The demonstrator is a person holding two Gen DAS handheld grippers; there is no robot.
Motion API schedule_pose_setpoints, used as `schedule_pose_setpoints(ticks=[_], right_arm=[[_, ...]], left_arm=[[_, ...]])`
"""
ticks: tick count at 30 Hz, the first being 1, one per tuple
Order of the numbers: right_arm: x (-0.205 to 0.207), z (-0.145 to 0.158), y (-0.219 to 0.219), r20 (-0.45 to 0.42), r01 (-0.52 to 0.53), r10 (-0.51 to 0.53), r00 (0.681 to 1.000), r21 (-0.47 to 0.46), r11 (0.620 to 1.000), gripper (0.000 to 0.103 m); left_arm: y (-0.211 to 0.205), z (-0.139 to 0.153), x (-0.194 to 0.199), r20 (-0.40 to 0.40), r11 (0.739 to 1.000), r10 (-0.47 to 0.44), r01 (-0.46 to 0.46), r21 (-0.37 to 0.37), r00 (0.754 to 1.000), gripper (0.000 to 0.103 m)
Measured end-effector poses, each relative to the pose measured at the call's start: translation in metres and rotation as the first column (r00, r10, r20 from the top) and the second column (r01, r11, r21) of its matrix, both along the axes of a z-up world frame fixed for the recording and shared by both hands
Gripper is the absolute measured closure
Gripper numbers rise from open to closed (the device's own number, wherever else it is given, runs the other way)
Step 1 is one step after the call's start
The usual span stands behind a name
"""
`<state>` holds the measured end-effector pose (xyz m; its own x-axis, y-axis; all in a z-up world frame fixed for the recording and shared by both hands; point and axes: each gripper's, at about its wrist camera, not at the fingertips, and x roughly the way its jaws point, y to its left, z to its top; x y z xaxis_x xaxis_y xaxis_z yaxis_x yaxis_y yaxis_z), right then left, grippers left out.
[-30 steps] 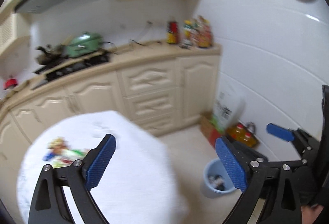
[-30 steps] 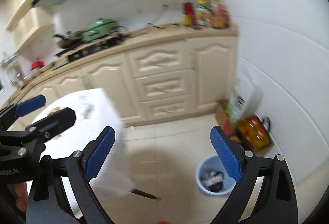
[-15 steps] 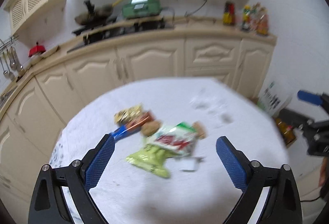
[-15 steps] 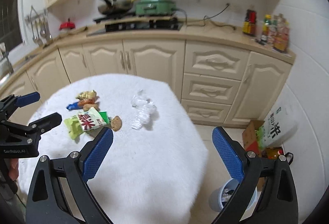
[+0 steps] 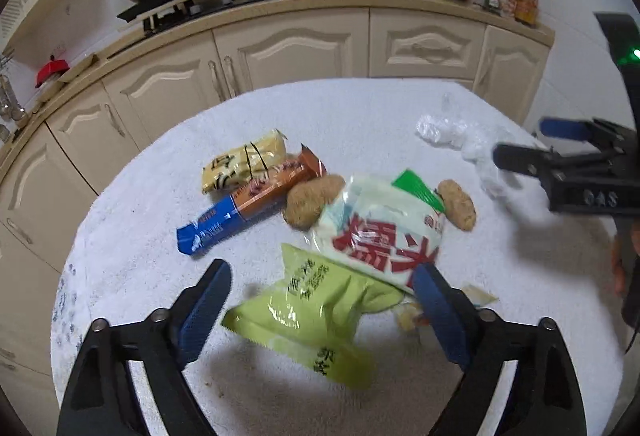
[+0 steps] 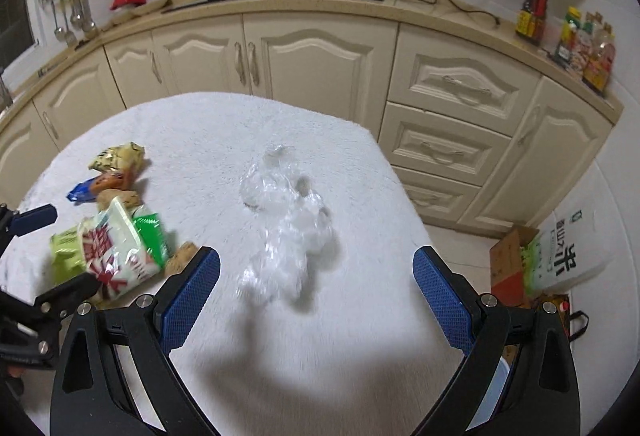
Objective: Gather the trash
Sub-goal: 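Grasp the green snack bag with the left gripper while the right grasps the clear bag, then carry the green bag and clear bag over the blue bin and release both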
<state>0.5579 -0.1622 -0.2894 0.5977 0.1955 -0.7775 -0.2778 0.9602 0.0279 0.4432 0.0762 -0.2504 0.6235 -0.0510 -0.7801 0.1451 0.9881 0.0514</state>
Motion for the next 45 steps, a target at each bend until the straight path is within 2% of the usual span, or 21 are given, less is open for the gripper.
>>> schedule_pose_setpoints(ticks=[2, 5, 8, 9, 11, 12, 15, 20, 24, 31, 36, 42, 45], right_arm=[[0.009, -0.004, 0.004, 0.002, -0.013, 0.013, 1.0, 0.001, 1.0, 0.004], [0.024, -0.012, 0.011, -0.02, -0.033, 0.034, 0.999, 0.006, 0.999, 0.004], [0.031, -0.019, 0.02, -0.036, -0.063, 0.064, 0.997, 0.013, 0.998, 0.005], [0.033, -0.021, 0.024, -0.041, -0.072, 0.072, 0.997, 0.005, 0.997, 0.009], [0.032, -0.025, 0.029, -0.042, -0.088, 0.087, 0.995, -0.01, 0.996, 0.031], [0.032, -0.026, 0.03, -0.048, -0.092, 0.091, 0.995, -0.011, 0.996, 0.052], [0.024, -0.024, 0.029, -0.036, -0.097, 0.097, 0.995, 0.011, 0.995, 0.072], [0.001, -0.01, 0.022, -0.007, -0.124, 0.124, 0.992, 0.037, 0.992, 0.074], [-0.022, 0.007, 0.009, 0.032, -0.123, 0.121, 0.992, 0.066, 0.99, 0.074], [-0.074, 0.038, -0.038, 0.083, -0.102, 0.088, 0.993, 0.189, 0.977, 0.074], [-0.108, 0.043, -0.08, 0.101, -0.069, 0.046, 0.994, 0.239, 0.968, 0.074], [-0.145, 0.037, -0.144, 0.11, -0.003, -0.028, 0.993, 0.275, 0.961, 0.074], [-0.161, 0.031, -0.185, 0.108, 0.055, -0.09, 0.99, 0.296, 0.954, 0.074]], left_arm=[[0.003, -0.005, 0.003, -0.011, 1.0, -0.016, 0.016, -0.014, 1.0, 0.023], [0.005, -0.006, 0.007, -0.024, 1.0, -0.026, 0.026, -0.01, 0.999, 0.045], [0.003, -0.003, 0.009, -0.014, 1.0, -0.022, 0.022, 0.008, 1.0, 0.049], [0.001, -0.002, 0.002, -0.012, 1.0, -0.017, 0.017, 0.009, 1.0, 0.05], [0.001, -0.001, 0.001, -0.002, 1.0, -0.007, 0.007, 0.015, 1.0, 0.052], [0.002, -0.001, 0.001, 0.004, 1.0, 0.002, -0.002, 0.016, 1.0, 0.054], [0.005, -0.002, -0.006, 0.005, 1.0, 0.025, -0.025, -0.007, 1.0, 0.055], [0.014, 0.01, -0.023, 0.031, 0.996, 0.073, -0.071, -0.047, 0.997, 0.057], [0.016, 0.025, -0.042, 0.054, 0.994, 0.072, -0.067, -0.086, 0.996, 0.058], [-0.019, 0.067, -0.081, 0.133, 0.994, 0.063, -0.05, -0.102, 0.989, 0.061], [-0.073, 0.089, -0.099, 0.167, 0.994, 0.002, 0.016, -0.11, 0.986, 0.061], [-0.154, 0.091, -0.099, 0.151, 0.986, -0.101, 0.119, -0.114, 0.983, 0.061], [-0.206, 0.086, -0.091, 0.127, 0.975, -0.19, 0.203, -0.096, 0.974, 0.061]])
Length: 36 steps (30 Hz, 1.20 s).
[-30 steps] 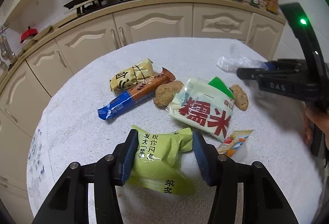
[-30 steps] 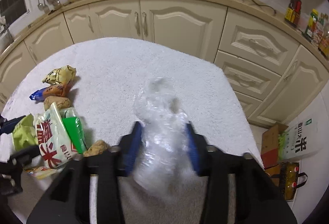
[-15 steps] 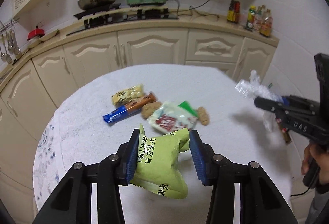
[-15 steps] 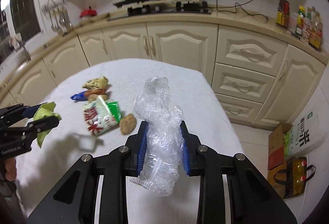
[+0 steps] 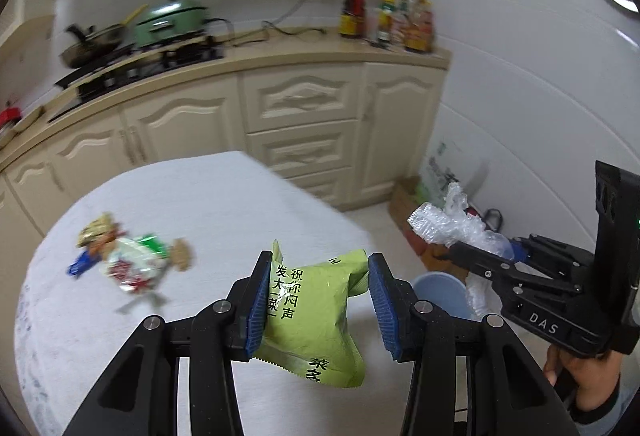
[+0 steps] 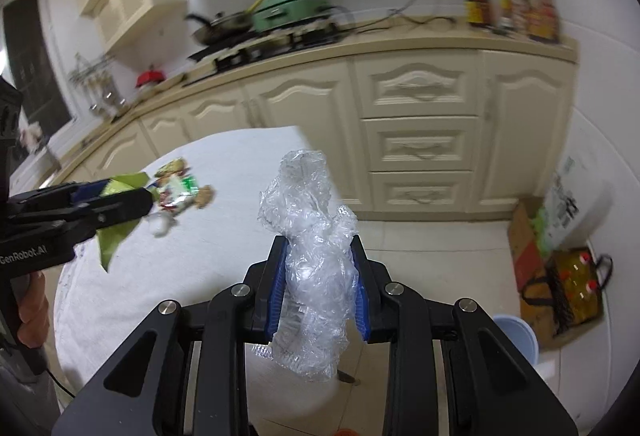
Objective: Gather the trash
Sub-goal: 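Carry the green bag and clear bag over the blue bin and release both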
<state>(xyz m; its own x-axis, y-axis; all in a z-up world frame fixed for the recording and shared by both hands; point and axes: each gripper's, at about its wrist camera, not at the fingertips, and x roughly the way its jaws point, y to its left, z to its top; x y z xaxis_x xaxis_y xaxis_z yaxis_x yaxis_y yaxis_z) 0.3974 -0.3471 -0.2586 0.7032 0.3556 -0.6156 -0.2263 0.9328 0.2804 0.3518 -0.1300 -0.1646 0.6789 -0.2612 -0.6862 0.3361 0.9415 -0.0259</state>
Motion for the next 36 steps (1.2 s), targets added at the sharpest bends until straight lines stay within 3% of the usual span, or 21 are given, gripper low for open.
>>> schedule_pose_setpoints(ticks=[8, 13, 20, 25, 27, 33, 36], right_arm=[[-0.037, -0.047, -0.125, -0.076, 0.206, -0.202, 0.976, 0.042, 0.978, 0.074], [-0.048, -0.098, -0.187, -0.161, 0.314, -0.302, 0.94, 0.05, 0.948, 0.074], [-0.051, -0.165, -0.252, -0.267, 0.425, -0.397, 0.878, 0.057, 0.903, 0.074], [-0.052, -0.205, -0.279, -0.33, 0.468, -0.424, 0.843, 0.062, 0.882, 0.074], [-0.051, -0.216, -0.284, -0.346, 0.476, -0.429, 0.835, 0.06, 0.877, 0.074], [-0.044, -0.245, -0.293, -0.385, 0.489, -0.431, 0.816, 0.063, 0.87, 0.074], [-0.037, -0.253, -0.292, -0.395, 0.49, -0.429, 0.812, 0.062, 0.87, 0.074]], left_arm=[[-0.142, -0.05, 0.031, -0.116, 0.983, -0.173, 0.179, 0.037, 0.978, 0.061], [-0.231, -0.098, 0.058, -0.217, 0.956, -0.262, 0.284, 0.079, 0.94, 0.061], [-0.329, -0.151, 0.101, -0.267, 0.927, -0.296, 0.344, 0.151, 0.917, 0.06], [-0.377, -0.192, 0.119, -0.299, 0.914, -0.311, 0.371, 0.166, 0.902, 0.056], [-0.387, -0.206, 0.125, -0.303, 0.911, -0.312, 0.375, 0.175, 0.9, 0.046], [-0.401, -0.24, 0.143, -0.323, 0.907, -0.292, 0.368, 0.205, 0.9, 0.032], [-0.401, -0.246, 0.146, -0.319, 0.908, -0.281, 0.359, 0.218, 0.905, 0.032]])
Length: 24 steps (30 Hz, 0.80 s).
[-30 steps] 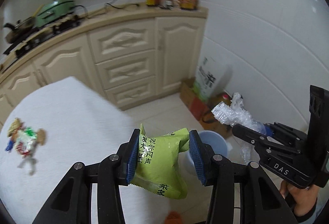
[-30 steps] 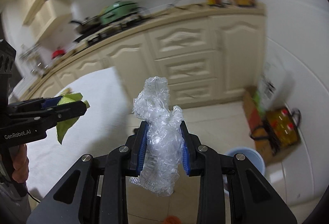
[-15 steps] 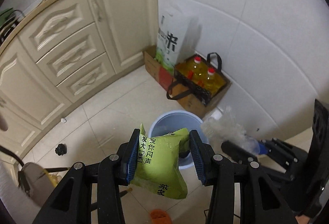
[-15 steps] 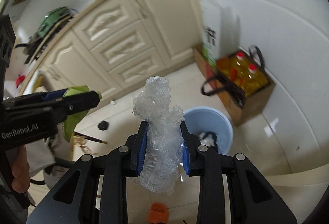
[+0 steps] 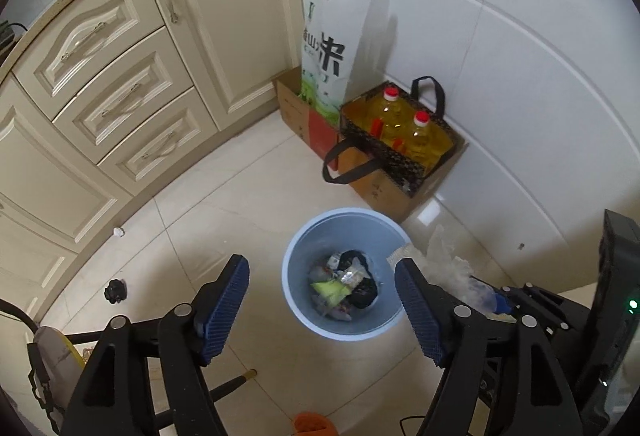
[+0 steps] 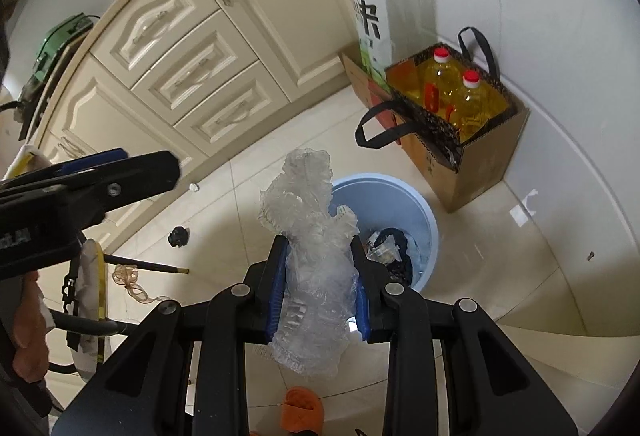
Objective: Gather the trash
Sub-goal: 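Carry the green bag and clear bag over the blue bin and release both, then return both tools to the table and grasp a small white packet with the left gripper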
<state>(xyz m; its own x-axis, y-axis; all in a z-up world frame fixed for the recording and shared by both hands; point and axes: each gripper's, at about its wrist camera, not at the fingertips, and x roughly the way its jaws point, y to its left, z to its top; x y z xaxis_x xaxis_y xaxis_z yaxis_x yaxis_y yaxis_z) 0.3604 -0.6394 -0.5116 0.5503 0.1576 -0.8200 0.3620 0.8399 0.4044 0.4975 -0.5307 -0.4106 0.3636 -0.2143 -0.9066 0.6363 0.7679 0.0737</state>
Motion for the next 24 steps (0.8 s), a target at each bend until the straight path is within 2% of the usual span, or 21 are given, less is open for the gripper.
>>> schedule_pose_setpoints(ticks=[5, 6, 8, 9, 10, 12, 17, 18, 22, 24], right_arm=[[0.015, -0.002, 0.004, 0.006, 0.004, -0.004, 1.0, 0.002, 1.0, 0.072], [0.018, -0.001, 0.004, 0.009, 0.007, -0.007, 1.0, 0.0, 1.0, 0.071], [0.025, 0.003, 0.006, 0.007, 0.01, -0.01, 1.0, -0.005, 1.0, 0.068], [0.027, 0.005, 0.008, 0.004, 0.013, -0.013, 1.0, -0.013, 1.0, 0.054], [0.028, 0.008, 0.01, -0.002, 0.015, -0.015, 1.0, -0.028, 0.999, 0.033], [0.028, 0.015, 0.015, -0.006, 0.017, -0.018, 1.0, -0.047, 0.999, 0.018], [0.02, 0.047, 0.027, 0.008, 0.007, -0.006, 1.0, -0.083, 0.997, 0.018], [0.017, 0.056, 0.03, 0.014, 0.007, -0.005, 1.0, -0.093, 0.996, 0.018], [0.007, 0.102, 0.046, 0.058, 0.005, 0.003, 0.998, -0.135, 0.991, 0.018], [0.003, 0.134, 0.061, 0.095, -0.001, 0.018, 0.995, -0.168, 0.986, 0.018]], left_arm=[[0.015, 0.016, -0.004, 0.023, 1.0, 0.031, -0.031, -0.003, 0.999, 0.032], [0.019, 0.022, -0.006, -0.081, 0.996, -0.002, 0.01, 0.09, 0.997, 0.031], [0.025, 0.033, -0.009, -0.059, 0.996, 0.004, 0.001, 0.085, 0.998, 0.031], [0.029, 0.038, -0.012, -0.05, 0.997, 0.003, 0.001, 0.082, 0.999, 0.031], [0.032, 0.043, -0.014, -0.041, 0.997, 0.004, -0.001, 0.08, 0.999, 0.03], [0.039, 0.056, -0.019, -0.029, 0.997, 0.014, -0.012, 0.07, 0.999, 0.03], [0.067, 0.099, -0.035, -0.001, 0.999, 0.039, -0.039, 0.031, 0.999, 0.03], [0.075, 0.109, -0.04, 0.125, 0.993, 0.081, -0.069, -0.098, 0.989, 0.03], [0.117, 0.151, -0.066, 0.154, 0.981, 0.11, -0.083, -0.173, 0.982, 0.028], [0.148, 0.175, -0.08, 0.169, 0.972, 0.133, -0.095, -0.217, 0.977, 0.024]])
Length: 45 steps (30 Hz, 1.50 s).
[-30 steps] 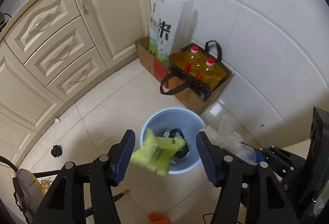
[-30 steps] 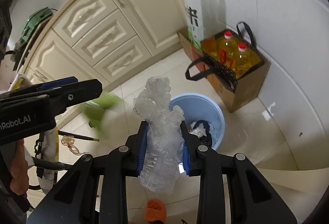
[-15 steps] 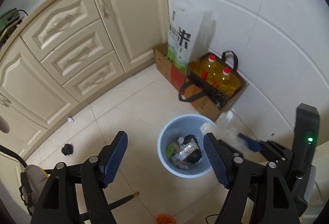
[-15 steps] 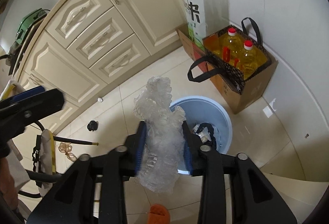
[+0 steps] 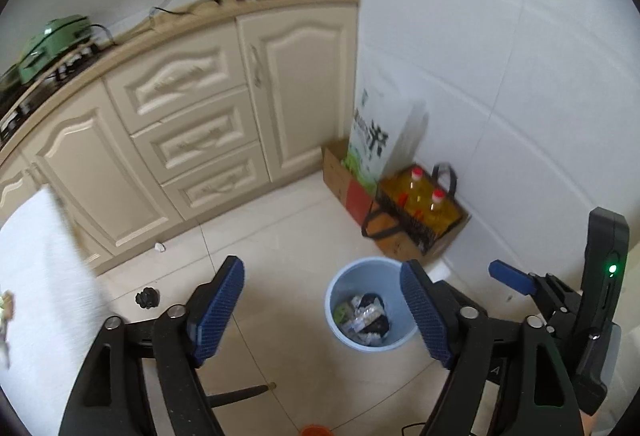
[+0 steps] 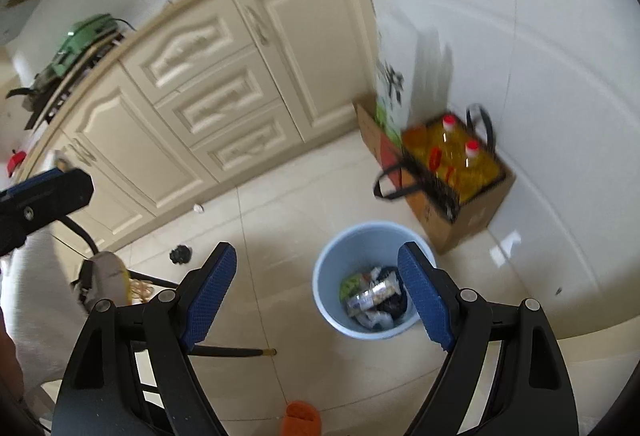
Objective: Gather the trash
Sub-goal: 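Return both tools to the table and grasp a small white packet with the left gripper, then grasp the white-and-red rice bag with the right gripper while the left holds the packet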
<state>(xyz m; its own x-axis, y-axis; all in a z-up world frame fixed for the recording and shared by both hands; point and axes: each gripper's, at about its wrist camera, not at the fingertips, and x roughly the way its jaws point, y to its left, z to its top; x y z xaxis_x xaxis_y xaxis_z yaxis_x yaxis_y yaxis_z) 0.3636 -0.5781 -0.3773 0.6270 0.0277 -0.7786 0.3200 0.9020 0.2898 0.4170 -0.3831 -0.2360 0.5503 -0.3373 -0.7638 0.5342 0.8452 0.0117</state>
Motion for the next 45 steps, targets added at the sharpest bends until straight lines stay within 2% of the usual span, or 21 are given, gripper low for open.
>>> schedule_pose_setpoints(ticks=[3, 5, 6, 9, 12, 15, 18, 20, 23, 26, 28, 31, 32, 33, 34, 35, 39, 41, 45], right_arm=[[-0.001, 0.045, 0.029, 0.053, -0.03, 0.032, 0.998, -0.039, 0.999, 0.017], [0.0, 0.078, 0.058, 0.096, -0.063, 0.07, 0.993, -0.074, 0.995, 0.015], [0.001, 0.092, 0.072, 0.111, -0.08, 0.089, 0.99, -0.088, 0.993, 0.012], [0.01, 0.132, 0.128, 0.161, -0.144, 0.166, 0.973, -0.138, 0.98, 0.009], [0.024, 0.156, 0.184, 0.183, -0.219, 0.248, 0.951, -0.162, 0.962, 0.008], [0.041, 0.165, 0.235, 0.177, -0.282, 0.317, 0.932, -0.196, 0.939, 0.005], [0.062, 0.163, 0.28, 0.144, -0.341, 0.374, 0.916, -0.211, 0.916, 0.005], [0.076, 0.159, 0.308, 0.128, -0.37, 0.401, 0.907, -0.211, 0.905, 0.005], [0.093, 0.154, 0.345, 0.108, -0.425, 0.452, 0.885, -0.209, 0.881, 0.005], [0.106, 0.145, 0.374, 0.078, -0.473, 0.497, 0.864, -0.209, 0.856, 0.005], [0.115, 0.136, 0.394, 0.056, -0.505, 0.524, 0.85, -0.197, 0.84, 0.005], [0.125, 0.123, 0.414, 0.023, -0.534, 0.548, 0.836, -0.199, 0.822, 0.005], [0.128, 0.119, 0.418, 0.014, -0.54, 0.554, 0.833, -0.199, 0.818, 0.005], [0.131, 0.115, 0.421, 0.006, -0.546, 0.558, 0.83, -0.198, 0.814, 0.005], [0.135, 0.11, 0.426, -0.005, -0.55, 0.56, 0.829, -0.198, 0.812, 0.005], [0.138, 0.107, 0.429, -0.011, -0.552, 0.561, 0.827, -0.197, 0.81, 0.005], [0.149, 0.098, 0.444, -0.022, -0.58, 0.589, 0.808, -0.202, 0.789, 0.005], [0.151, 0.099, 0.453, -0.01, -0.606, 0.618, 0.786, -0.21, 0.767, 0.005], [0.156, 0.099, 0.493, -0.005, -0.699, 0.723, 0.691, -0.261, 0.666, 0.004]], left_arm=[[0.056, 0.038, -0.025, 0.063, 0.999, 0.025, -0.022, -0.046, 0.998, 0.022], [0.097, 0.061, -0.038, 0.111, 0.997, 0.052, -0.045, -0.062, 0.992, 0.016], [0.12, 0.073, -0.044, 0.135, 0.996, 0.069, -0.059, -0.072, 0.988, 0.015], [0.188, 0.095, -0.056, 0.183, 0.988, 0.134, -0.117, -0.101, 0.974, 0.012], [0.25, 0.101, -0.062, 0.214, 0.978, 0.202, -0.183, -0.104, 0.956, 0.01], [0.318, 0.095, -0.063, 0.236, 0.958, 0.283, -0.264, -0.109, 0.93, 0.009], [0.382, 0.076, -0.056, 0.189, 0.939, 0.341, -0.328, -0.099, 0.921, 0.009], [0.409, 0.061, -0.054, 0.162, 0.928, 0.374, -0.366, -0.077, 0.913, 0.009], [0.438, 0.031, -0.048, 0.105, 0.918, 0.396, -0.393, -0.05, 0.912, 0.009], [0.442, 0.009, -0.036, 0.05, 0.92, 0.392, -0.39, -0.034, 0.919, 0.011], [0.44, -0.003, -0.03, 0.026, 0.92, 0.393, -0.392, -0.02, 0.919, 0.017], [0.435, -0.021, -0.023, -0.005, 0.927, 0.376, -0.376, 0.013, 0.927, 0.031], [0.431, -0.025, -0.016, -0.027, 0.931, 0.364, -0.364, 0.019, 0.931, 0.042], [0.43, -0.029, -0.01, -0.055, 0.934, 0.358, -0.357, 0.026, 0.932, 0.06], [0.433, -0.034, -0.003, -0.087, 0.934, 0.358, -0.357, 0.034, 0.93, 0.062], [0.439, -0.03, -0.006, -0.077, 0.934, 0.357, -0.358, 0.003, 0.931, 0.063], [0.463, -0.015, -0.022, -0.049, 0.913, 0.406, -0.407, -0.007, 0.912, 0.063], [0.487, -0.007, -0.028, -0.036, 0.889, 0.456, -0.457, -0.026, 0.889, 0.064], [0.508, 0.0, -0.029, -0.019, 0.84, 0.54, -0.54, -0.049, 0.841, 0.064]])
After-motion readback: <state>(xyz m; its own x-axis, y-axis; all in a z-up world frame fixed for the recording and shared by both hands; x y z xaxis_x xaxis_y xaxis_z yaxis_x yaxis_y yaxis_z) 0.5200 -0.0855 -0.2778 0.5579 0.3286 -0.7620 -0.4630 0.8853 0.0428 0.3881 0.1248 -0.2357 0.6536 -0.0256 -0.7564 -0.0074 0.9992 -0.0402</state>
